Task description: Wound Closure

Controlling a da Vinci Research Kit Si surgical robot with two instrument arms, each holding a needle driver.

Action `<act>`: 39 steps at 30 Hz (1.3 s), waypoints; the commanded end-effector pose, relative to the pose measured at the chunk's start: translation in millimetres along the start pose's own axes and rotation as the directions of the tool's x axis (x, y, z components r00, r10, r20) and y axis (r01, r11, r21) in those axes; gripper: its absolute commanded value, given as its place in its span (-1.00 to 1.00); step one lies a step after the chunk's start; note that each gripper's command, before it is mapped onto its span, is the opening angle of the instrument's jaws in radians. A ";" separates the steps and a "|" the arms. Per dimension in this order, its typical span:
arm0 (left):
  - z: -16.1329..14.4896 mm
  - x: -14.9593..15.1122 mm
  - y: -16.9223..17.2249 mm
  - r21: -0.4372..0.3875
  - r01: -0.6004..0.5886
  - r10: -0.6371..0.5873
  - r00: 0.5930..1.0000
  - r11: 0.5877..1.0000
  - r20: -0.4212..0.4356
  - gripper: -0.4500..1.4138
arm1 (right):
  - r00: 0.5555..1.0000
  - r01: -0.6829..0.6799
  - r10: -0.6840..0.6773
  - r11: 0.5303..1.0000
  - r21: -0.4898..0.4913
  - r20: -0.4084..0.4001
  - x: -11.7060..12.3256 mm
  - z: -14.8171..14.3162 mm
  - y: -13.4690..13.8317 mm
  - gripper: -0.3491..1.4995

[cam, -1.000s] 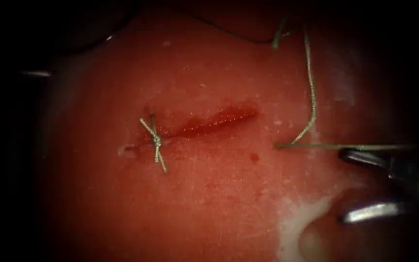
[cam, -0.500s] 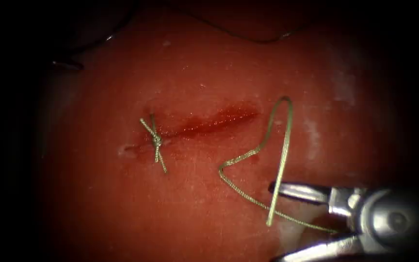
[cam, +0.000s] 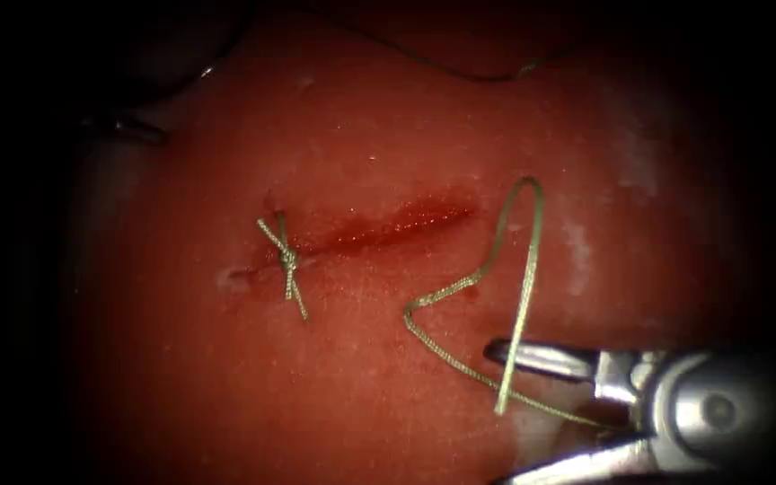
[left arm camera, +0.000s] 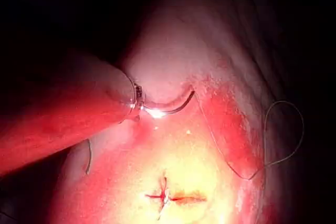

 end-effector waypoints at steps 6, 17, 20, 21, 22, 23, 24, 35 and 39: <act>-3.8 3.7 2.5 0.041 0.054 -0.054 0.999 0.998 0.000 -0.89 | 1.000 -0.004 0.004 1.000 0.002 -0.002 -0.3 0.6 -0.2 0.89; -8.8 10.3 14.4 0.086 -0.068 0.076 0.992 0.994 -0.097 -0.89 | 0.999 -0.028 0.033 0.993 -0.114 0.040 0.0 -6.5 4.2 0.82; -8.2 10.4 17.1 0.087 -0.073 0.082 0.992 0.994 -0.099 -0.89 | 0.997 -0.046 0.054 0.984 -0.171 0.046 0.9 -6.4 5.8 0.82; -7.5 10.6 18.7 0.096 -0.090 0.099 0.990 0.991 -0.096 -0.89 | 0.996 -0.064 0.074 0.978 -0.198 0.045 1.5 -6.0 6.8 0.80; -6.1 10.9 20.0 0.111 -0.099 0.109 0.990 0.989 -0.094 -0.89 | 0.992 -0.118 0.127 0.964 -0.239 0.026 2.6 -5.1 8.3 0.80; -5.2 11.1 20.5 0.121 -0.103 0.115 0.989 0.987 -0.092 -0.89 | 0.983 -0.179 0.185 0.949 -0.258 0.000 3.2 -4.4 9.1 0.78; -4.5 11.2 20.8 0.127 -0.109 0.121 0.988 0.986 -0.091 -0.89 | 0.978 -0.205 0.210 0.943 -0.262 -0.008 3.4 -4.1 9.3 0.76; -1.5 11.9 19.4 0.232 -0.178 0.193 0.980 0.956 -0.043 -0.71 | 0.627 -0.778 0.765 0.605 -0.171 -0.147 5.4 5.7 12.8 0.47; -1.6 12.1 19.1 0.266 -0.218 0.231 0.973 0.939 -0.016 -0.68 | 0.610 -0.785 0.786 0.583 -0.209 -0.101 4.0 7.3 12.0 0.47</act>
